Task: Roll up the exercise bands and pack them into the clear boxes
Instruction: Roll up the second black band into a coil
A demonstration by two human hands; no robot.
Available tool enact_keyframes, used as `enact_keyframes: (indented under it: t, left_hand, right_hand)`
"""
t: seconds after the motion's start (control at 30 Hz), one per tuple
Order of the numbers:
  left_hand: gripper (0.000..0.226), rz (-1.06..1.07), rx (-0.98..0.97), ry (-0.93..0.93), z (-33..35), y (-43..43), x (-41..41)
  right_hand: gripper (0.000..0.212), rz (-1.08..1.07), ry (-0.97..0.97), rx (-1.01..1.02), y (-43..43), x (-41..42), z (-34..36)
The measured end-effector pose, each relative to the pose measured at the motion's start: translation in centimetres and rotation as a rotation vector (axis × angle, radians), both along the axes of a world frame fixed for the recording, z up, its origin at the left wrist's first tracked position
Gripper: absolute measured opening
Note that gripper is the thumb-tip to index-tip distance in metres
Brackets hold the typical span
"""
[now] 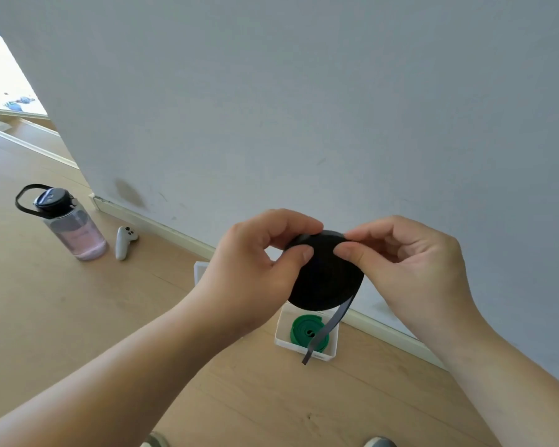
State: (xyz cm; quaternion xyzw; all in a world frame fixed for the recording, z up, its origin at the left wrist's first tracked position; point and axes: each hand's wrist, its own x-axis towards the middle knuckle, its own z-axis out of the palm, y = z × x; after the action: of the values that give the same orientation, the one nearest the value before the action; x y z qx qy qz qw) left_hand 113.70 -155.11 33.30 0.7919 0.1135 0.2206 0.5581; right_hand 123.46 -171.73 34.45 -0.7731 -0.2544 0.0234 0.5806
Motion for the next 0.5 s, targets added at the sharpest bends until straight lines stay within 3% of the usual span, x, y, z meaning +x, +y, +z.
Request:
enact_keyframes:
  t: [0.2,0.33,0.5]
  left_hand:
    - [0.025,0.099,-0.258,-0.085,-0.2,0.3,0.1]
    - [0.015,0.067,-0.035,0.044,-0.6,0.1,0.1]
    - [0.028,-0.028,0.194,-0.003,-1.0,-0.6,0.0]
  right_hand:
    - [0.027,0.014,0.042,0.046,-0.4,0.4,0.4]
    - [0.031,0.014,-0.068,-0.095,-0.6,0.5,-0.1]
    - [0.032,0.087,-0.318,-0.152,-0.4,0.3,-0.3]
